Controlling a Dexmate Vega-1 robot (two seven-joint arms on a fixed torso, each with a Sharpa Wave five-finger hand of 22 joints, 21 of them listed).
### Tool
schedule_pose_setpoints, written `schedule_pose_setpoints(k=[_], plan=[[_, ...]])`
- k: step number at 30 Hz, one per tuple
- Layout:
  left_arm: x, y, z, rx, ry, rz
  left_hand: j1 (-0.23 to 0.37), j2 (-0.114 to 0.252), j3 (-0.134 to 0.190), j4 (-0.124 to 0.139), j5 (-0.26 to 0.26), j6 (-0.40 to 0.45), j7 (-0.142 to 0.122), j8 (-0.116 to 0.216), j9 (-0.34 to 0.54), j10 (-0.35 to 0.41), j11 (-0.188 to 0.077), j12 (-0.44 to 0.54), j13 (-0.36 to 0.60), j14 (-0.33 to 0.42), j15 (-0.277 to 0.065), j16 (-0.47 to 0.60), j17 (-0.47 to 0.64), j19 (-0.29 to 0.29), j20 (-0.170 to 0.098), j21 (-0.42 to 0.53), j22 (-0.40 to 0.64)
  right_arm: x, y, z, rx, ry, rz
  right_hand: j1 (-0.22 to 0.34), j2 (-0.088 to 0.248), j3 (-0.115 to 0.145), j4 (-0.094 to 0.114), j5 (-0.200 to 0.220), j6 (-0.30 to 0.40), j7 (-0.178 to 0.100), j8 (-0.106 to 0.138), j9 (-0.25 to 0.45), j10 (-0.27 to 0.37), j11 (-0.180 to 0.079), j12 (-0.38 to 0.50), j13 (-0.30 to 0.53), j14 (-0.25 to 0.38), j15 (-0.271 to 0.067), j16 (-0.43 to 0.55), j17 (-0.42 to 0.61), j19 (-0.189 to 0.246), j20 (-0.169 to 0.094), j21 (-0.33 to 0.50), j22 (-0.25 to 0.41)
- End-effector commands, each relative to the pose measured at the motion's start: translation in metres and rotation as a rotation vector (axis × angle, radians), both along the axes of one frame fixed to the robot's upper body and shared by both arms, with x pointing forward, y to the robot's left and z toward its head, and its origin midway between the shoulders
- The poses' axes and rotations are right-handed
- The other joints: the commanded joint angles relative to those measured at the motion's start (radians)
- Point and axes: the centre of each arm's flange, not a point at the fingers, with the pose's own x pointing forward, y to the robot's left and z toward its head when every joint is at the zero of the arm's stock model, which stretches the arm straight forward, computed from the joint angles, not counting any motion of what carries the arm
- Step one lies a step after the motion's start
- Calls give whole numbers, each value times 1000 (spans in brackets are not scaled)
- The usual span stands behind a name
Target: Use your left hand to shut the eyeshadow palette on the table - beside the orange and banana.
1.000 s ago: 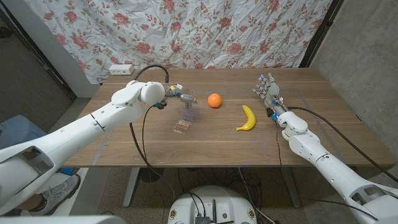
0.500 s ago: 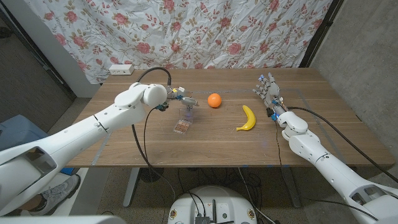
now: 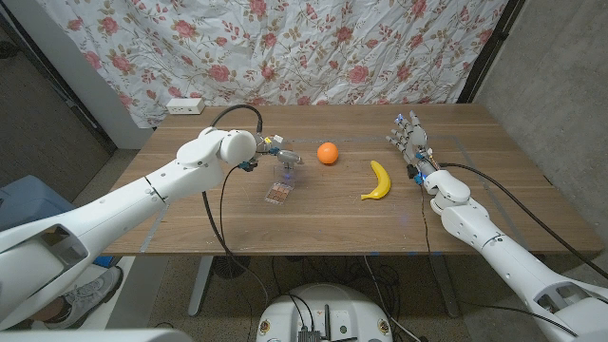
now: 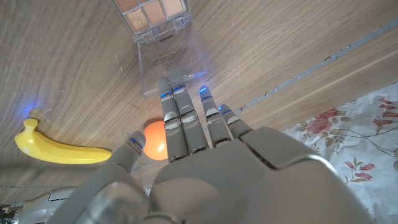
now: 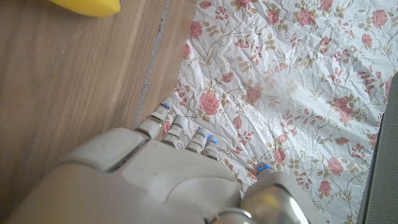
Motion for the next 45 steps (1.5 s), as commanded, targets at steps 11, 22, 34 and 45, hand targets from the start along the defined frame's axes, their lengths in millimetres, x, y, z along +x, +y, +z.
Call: schedule_pose_setpoints(k=[11, 22, 34, 45], plan=[[-4, -4, 4, 23, -36, -11, -2, 61, -1, 15, 4, 46, 7, 14, 9, 69, -8, 25, 16, 67, -38, 13, 5, 2, -11, 0, 1, 0, 0, 0, 0, 0, 0, 0, 107, -6, 4, 3, 3, -9, 6, 5, -1, -8, 4, 4, -5, -134, 3, 1, 9, 1, 6, 3], [-7, -3, 9, 24, -53, -11, -3, 61, -2, 19, 4, 62, 11, 18, 11, 78, -9, 28, 24, 79, -47, 13, 6, 0, -18, -1, 0, 0, 0, 0, 0, 0, 0, 0, 107, -6, 4, 3, 2, -9, 6, 5, -1, -8, 5, 4, -5, -134, 3, 1, 9, 2, 6, 3], [-8, 0, 9, 38, -54, -4, -2, 62, -3, 23, 4, 90, 18, 26, 13, 107, -13, 38, 38, 108, -66, 17, 8, 5, -21, 0, 0, 0, 0, 0, 0, 0, 0, 0, 107, -6, 4, 3, 3, -9, 6, 5, 0, -8, 5, 4, -4, -133, 3, 1, 9, 1, 6, 3], [-10, 2, 10, 47, -53, 0, -2, 63, -4, 27, 5, 113, 21, 33, 14, 106, -10, 36, 46, 108, -64, 13, 8, 7, -23, 0, 0, 0, 0, 0, 0, 0, 0, 0, 107, -6, 4, 4, 2, -8, 6, 5, 0, -8, 5, 4, -5, -134, 3, 1, 10, 1, 6, 3]])
